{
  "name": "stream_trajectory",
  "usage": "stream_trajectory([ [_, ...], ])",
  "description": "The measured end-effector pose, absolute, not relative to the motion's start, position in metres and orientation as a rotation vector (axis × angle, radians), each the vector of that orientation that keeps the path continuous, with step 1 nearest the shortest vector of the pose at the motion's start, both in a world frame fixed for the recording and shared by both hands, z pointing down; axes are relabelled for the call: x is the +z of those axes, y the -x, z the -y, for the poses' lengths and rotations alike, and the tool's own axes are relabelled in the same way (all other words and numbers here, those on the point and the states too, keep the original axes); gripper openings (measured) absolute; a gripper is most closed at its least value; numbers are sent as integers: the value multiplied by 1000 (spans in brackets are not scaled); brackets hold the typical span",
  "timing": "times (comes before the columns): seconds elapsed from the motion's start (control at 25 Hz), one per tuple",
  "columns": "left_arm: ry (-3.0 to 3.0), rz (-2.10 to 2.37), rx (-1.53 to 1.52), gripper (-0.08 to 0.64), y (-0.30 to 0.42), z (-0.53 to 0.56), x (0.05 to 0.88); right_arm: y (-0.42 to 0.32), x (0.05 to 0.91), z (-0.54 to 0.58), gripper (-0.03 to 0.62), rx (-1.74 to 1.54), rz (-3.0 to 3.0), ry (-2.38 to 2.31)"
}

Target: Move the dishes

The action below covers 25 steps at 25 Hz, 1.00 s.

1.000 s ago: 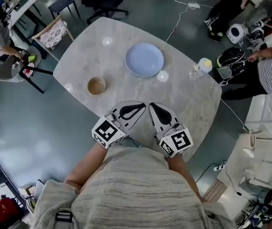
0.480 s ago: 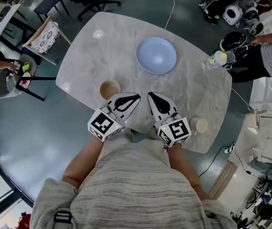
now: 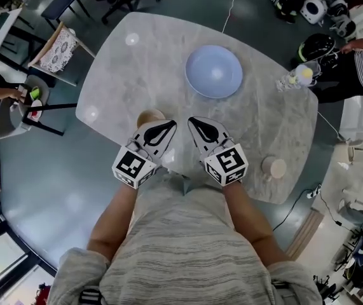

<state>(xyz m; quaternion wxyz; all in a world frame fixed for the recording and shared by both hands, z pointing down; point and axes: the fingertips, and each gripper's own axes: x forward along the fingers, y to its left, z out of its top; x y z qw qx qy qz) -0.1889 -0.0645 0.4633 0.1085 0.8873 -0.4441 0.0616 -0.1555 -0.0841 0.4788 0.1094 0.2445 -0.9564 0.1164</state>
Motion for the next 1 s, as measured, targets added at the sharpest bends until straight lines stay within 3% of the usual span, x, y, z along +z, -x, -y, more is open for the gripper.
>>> stream_trajectory([
  [0.6,-2473,1496,272,28,269,71,510,238,550,92,23,345,2680,-504],
  [0.64,-2466,1502,272,28,272,71,512,241,558,92,38,353,2662,-496],
  [0.72,-2454,1511,276,28,277,72,517,248,573,93,129,376,2624,-484],
  [1.0,-2426,1502,284,28,286,71,532,259,624,98,129,416,2478,-471],
])
